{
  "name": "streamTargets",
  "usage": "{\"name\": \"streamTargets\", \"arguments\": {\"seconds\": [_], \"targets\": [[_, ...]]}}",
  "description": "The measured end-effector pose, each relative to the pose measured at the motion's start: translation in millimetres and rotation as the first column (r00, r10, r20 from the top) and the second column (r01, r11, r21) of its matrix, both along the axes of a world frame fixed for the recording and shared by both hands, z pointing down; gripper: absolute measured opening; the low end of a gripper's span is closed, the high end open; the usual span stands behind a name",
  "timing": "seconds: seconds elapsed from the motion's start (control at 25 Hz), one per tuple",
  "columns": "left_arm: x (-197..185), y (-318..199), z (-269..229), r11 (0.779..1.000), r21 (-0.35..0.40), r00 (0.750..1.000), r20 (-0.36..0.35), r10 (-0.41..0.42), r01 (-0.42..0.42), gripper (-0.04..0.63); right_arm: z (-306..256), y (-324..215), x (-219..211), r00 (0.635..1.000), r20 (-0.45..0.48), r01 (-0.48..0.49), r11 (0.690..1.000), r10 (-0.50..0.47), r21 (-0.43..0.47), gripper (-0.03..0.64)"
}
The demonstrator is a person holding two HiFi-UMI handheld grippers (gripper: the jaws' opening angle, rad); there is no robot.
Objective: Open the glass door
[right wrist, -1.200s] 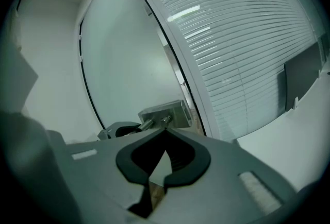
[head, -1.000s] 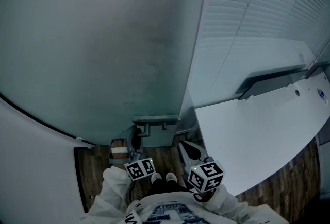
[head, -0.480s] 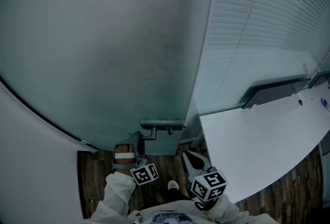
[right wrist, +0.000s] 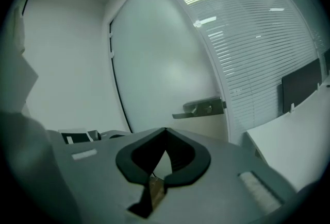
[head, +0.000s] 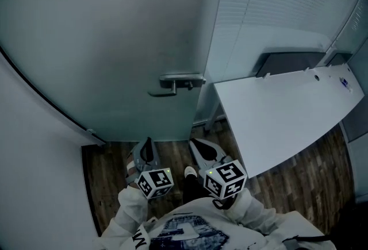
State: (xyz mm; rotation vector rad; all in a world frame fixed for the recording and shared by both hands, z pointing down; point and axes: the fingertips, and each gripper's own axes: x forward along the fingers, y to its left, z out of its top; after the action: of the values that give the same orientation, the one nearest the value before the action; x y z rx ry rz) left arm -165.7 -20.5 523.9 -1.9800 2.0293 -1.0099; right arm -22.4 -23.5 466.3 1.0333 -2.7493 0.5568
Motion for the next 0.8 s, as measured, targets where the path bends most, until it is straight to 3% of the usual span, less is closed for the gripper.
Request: {"name": "streamTargets", "arguments": {"seconds": [0.24,0.44,0.6,0.8], "targets": [[2,126,-19,0.998,0.060,0.984,-0.178,0.005,0.006,0.003,-4,125,-3,1.000,-0.005,-0.023,0.999,0.024,0.031,0.006],[7,193,-43,0.994,0.102,0.939,-0.343,0.009,0.027,0.003,-16,186,2,0.999,-0.006,-0.034,0.998,0.034,0.050,0.005],[21,229,-58,0.991,0.136,0.930,-0.364,0.048,0.002,0.003,-23,216,7,0.998,-0.044,-0.042,0.996,0.046,0.077,0.005],[39,271,-43,0.995,0.091,0.918,-0.391,0.061,-0.028,0.002,-21,259,17,0.996,-0.060,-0.055,0.995,0.060,0.089,0.005]]}}
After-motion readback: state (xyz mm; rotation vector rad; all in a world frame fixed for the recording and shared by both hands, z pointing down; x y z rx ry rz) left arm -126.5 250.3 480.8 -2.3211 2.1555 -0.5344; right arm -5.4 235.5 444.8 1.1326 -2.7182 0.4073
